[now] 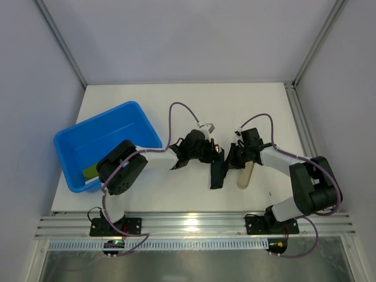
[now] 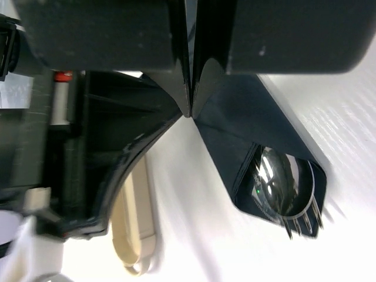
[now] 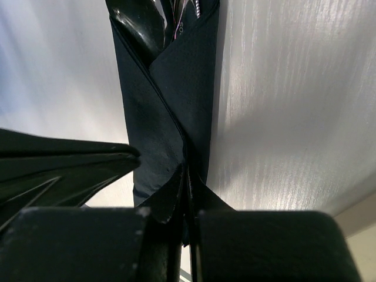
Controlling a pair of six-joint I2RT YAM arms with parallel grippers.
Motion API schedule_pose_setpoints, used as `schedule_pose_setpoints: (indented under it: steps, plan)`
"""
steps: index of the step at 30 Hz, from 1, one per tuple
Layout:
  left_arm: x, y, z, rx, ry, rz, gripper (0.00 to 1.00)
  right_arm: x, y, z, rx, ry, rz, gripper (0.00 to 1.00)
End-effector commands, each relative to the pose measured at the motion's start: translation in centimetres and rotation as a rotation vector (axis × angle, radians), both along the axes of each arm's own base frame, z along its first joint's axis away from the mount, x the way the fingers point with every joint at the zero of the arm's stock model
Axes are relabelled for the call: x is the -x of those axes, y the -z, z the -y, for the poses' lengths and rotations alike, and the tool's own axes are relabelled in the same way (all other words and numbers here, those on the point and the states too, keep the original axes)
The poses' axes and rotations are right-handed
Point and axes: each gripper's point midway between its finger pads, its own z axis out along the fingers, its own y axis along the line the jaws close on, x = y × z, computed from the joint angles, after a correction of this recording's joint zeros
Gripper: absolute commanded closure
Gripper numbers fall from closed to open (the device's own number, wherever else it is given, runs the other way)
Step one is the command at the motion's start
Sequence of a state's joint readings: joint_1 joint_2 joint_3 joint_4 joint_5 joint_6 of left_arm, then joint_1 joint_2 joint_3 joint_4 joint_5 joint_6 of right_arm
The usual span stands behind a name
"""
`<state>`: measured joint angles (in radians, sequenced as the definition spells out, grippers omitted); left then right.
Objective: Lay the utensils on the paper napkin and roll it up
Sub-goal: Roll the napkin at the center of the board.
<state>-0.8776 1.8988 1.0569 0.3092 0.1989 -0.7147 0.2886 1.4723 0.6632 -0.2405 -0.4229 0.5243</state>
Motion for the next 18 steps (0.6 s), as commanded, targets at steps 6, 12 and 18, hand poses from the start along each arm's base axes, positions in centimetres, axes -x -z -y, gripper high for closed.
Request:
schedule_pose_setpoints:
  steps: [6, 12, 18]
  plan:
    - [0.7, 1.3, 1.6, 0.119, 0.026, -0.058, 1.00, -0.5, -0.8, -0.1, -0.003, -0.012, 0.051, 0.96]
    - [0.3, 3.6, 0.6, 0.051, -0.021, -0.074, 1.00, -0.6, -1.1, -0.3, -0.015, -0.016, 0.059, 0.96]
    - [0.6, 7.2, -1.1, -0.067, -0.078, -0.136, 1.00, -0.7, -1.2, -0.2, -0.004, -0.020, 0.059, 0.96]
